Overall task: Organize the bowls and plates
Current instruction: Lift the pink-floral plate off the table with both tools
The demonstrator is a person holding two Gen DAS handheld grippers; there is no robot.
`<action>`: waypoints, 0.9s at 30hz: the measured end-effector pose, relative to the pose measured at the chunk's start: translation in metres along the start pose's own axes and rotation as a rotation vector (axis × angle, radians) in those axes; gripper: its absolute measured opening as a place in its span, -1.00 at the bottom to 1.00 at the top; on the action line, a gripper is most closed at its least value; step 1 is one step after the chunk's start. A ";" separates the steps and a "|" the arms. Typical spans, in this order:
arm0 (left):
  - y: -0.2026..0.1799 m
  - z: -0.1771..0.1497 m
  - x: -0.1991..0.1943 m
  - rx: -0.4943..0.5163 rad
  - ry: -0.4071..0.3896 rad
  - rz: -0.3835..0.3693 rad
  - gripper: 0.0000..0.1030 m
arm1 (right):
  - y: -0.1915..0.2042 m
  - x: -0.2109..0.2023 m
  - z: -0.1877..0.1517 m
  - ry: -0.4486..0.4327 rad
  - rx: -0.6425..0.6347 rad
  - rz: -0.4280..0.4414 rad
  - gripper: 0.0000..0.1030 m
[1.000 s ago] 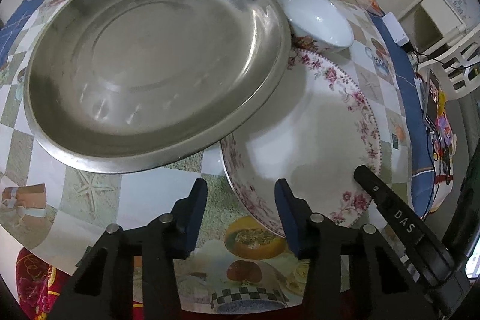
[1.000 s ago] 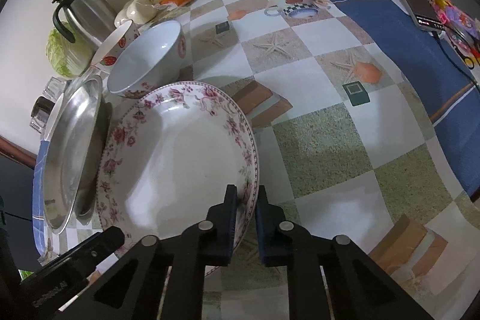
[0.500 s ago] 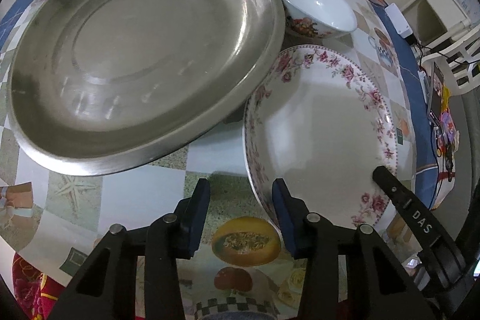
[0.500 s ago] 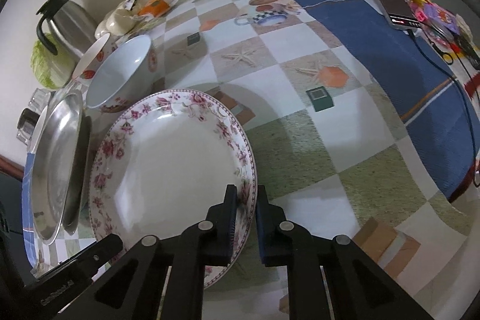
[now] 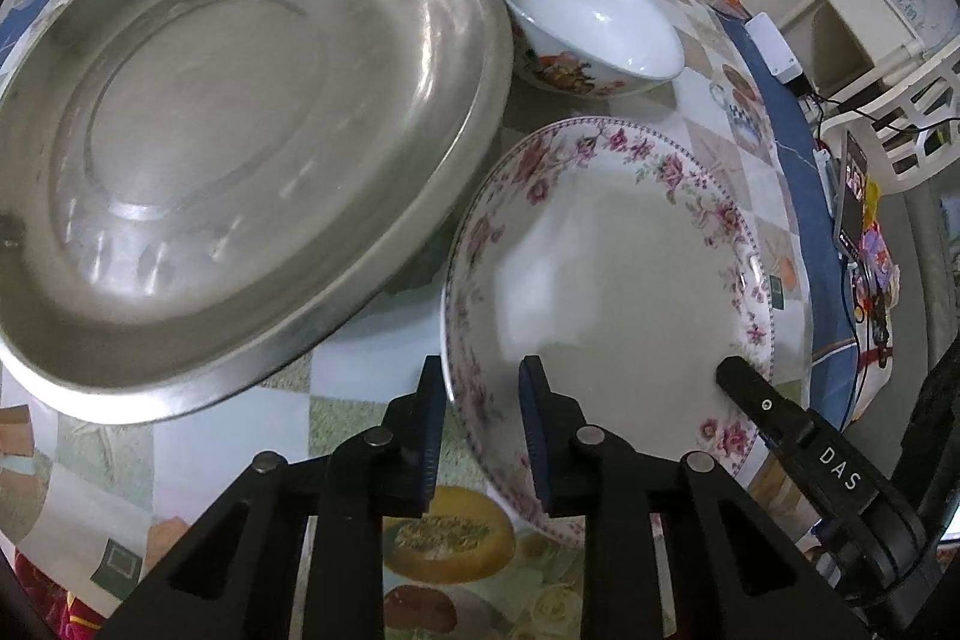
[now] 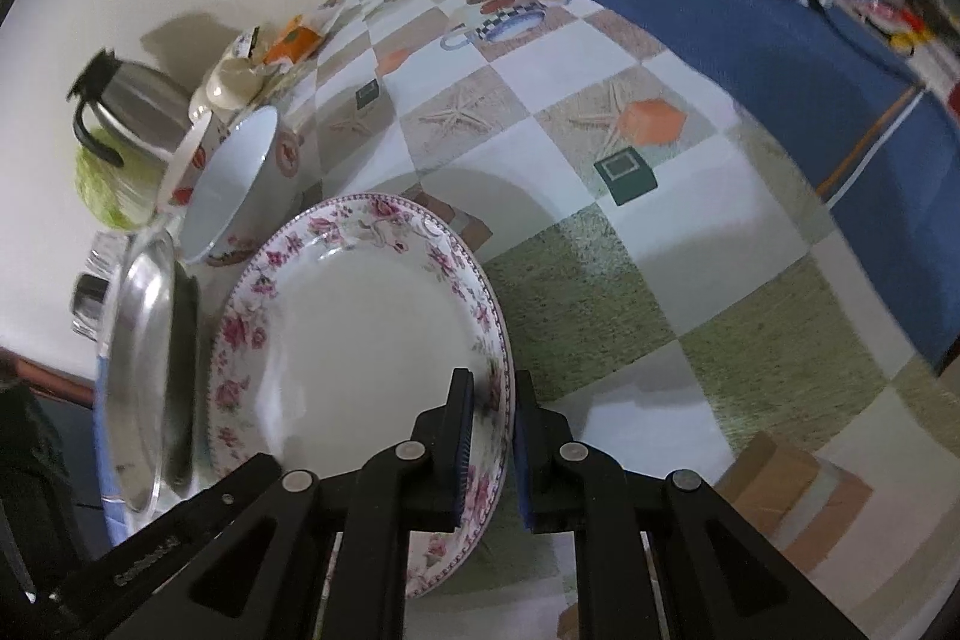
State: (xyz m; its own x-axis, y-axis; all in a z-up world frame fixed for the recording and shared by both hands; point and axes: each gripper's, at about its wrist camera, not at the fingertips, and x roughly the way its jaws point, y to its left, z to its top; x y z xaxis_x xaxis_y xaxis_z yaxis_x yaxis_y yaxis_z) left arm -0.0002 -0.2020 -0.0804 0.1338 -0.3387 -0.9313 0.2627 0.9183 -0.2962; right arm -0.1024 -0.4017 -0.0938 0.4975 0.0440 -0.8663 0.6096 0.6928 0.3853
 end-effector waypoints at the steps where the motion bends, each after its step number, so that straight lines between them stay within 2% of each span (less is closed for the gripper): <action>1: 0.000 0.001 0.000 0.002 -0.003 -0.005 -0.50 | -0.001 0.000 0.000 0.001 0.007 0.011 -0.76; 7: 0.001 0.006 0.003 -0.014 -0.019 -0.028 -0.51 | -0.001 0.004 0.001 -0.002 0.011 0.036 -0.69; 13: 0.002 0.006 0.002 -0.007 -0.028 -0.039 -0.51 | -0.002 0.001 0.000 -0.009 0.002 0.029 -0.74; 17: 0.007 0.003 -0.002 -0.006 -0.033 -0.042 -0.59 | -0.002 -0.003 0.000 -0.027 -0.006 0.035 -0.74; 27: 0.003 0.002 -0.010 0.017 -0.046 -0.074 -0.59 | -0.008 -0.016 -0.001 -0.072 -0.004 0.058 -0.74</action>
State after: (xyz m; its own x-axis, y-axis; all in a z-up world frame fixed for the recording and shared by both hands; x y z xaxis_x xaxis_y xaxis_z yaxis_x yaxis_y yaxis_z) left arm 0.0010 -0.1960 -0.0714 0.1572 -0.4146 -0.8963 0.2897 0.8870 -0.3595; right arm -0.1161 -0.4074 -0.0835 0.5751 0.0320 -0.8174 0.5763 0.6934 0.4326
